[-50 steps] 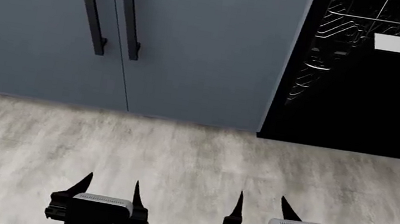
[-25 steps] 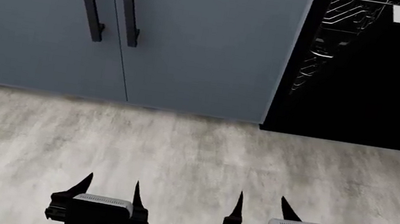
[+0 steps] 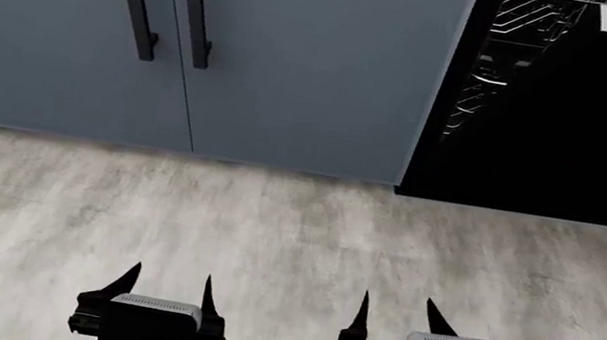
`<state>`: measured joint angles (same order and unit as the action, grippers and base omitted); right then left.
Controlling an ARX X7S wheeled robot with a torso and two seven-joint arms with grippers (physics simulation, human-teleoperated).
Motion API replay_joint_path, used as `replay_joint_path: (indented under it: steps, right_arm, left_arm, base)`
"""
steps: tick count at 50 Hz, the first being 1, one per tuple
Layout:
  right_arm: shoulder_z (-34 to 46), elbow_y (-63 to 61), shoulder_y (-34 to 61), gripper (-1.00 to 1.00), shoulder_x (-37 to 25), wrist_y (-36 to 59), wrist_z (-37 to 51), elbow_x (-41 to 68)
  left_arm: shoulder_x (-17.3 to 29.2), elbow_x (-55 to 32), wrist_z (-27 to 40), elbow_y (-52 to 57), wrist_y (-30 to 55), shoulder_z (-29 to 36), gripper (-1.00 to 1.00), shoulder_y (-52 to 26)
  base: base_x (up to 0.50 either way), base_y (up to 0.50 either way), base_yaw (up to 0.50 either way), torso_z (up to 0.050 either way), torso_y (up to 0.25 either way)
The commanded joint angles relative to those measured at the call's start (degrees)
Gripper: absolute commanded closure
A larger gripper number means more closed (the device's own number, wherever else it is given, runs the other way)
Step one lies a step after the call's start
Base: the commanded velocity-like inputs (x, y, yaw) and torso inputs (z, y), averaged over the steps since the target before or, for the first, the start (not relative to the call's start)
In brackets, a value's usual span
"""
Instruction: Close the dishwasher door
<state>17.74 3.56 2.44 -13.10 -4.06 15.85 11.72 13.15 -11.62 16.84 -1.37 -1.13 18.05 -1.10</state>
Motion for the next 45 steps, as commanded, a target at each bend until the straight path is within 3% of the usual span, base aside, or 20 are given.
replay_joint_path:
  steps: [1,45]
  right_arm:
    - [0.24,0.09,0.06,-1.00,-0.17,-0.14,0.15,0.23]
    - [0.88,0.30,0.51,-1.00,-0.66,0.11,0.58,1.95]
  left_arm:
    - [0.14,-0.51,0.02,-0.23,-0.30,0.10,-1.00,-0.11]
    - [0.78,-1.72,0.75,-0.21,-0.60,1.01,-1.00,-0.24]
  base:
    - [0.00,0.00,0.00,-0.048,0.000]
    - [0.00,-0.03,0.00,0.000,0.000]
